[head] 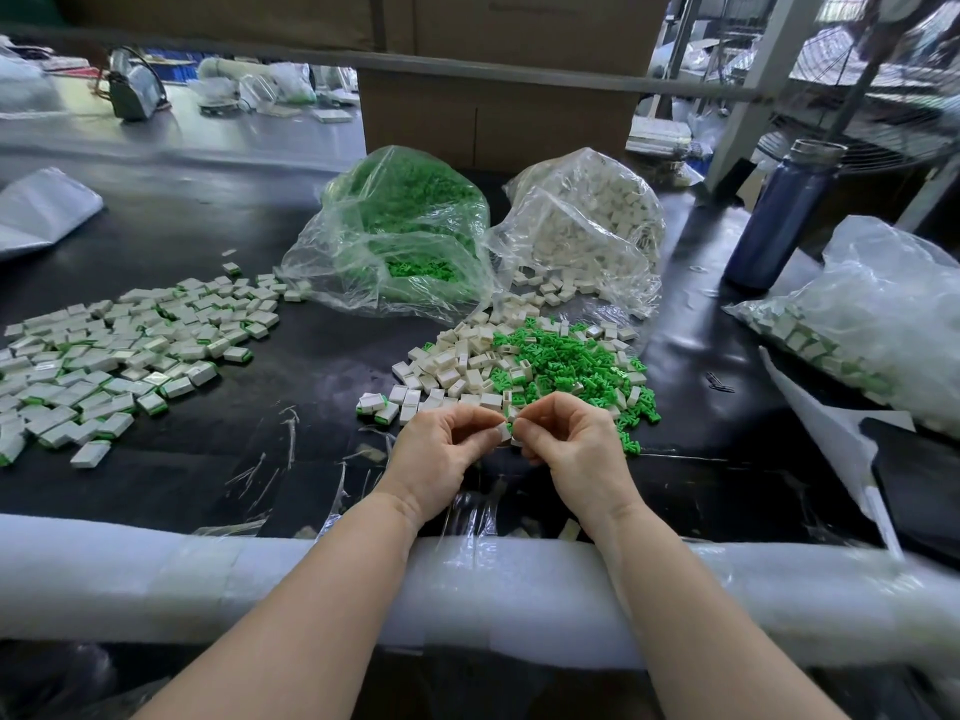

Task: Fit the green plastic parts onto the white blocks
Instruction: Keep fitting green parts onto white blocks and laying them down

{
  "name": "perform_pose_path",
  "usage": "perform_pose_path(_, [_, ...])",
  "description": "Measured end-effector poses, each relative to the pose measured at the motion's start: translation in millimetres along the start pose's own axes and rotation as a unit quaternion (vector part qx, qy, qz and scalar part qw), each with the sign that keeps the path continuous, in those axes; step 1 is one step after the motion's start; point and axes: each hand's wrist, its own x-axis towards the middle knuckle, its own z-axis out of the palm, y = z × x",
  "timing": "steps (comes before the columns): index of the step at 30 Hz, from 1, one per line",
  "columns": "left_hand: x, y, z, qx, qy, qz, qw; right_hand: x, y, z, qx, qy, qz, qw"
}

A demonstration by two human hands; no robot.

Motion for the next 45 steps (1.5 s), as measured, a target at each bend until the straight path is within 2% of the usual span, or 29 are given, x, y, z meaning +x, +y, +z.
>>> perform_pose_path(7, [0.3, -0.1, 2.0, 0.008, 0.005, 0.001, 1.000, -0.1, 0.8, 0.3, 0.005, -0.025, 0.022, 0.999])
perform_pose_path(17, [-0.9, 1.6, -1.0, 0.072, -0.025, 0.025, 0.997, 0.2, 4.5, -3.7, 0.017, -0.050, 0.028, 0.998])
perform_pose_path(33, [-2.4, 3.4, -1.1, 0.112, -0.059, 0.036, 0.991, 0.5, 5.4, -7.2, 0.015, -0.086, 0.043, 0.995])
perform_pose_path(40, [-2.6, 3.8, 0.7, 0.117, -0.041, 0.050, 0.991, 1.4, 4.8, -4.1, 0.038, -0.036, 0.044, 0.998])
perform_pose_path(45, [-1.3, 0.1, 0.3, 0.109, -0.032, 0.047, 0.992, 1.5, 5.2, -5.6, 0.080, -0.028, 0.050, 0.995])
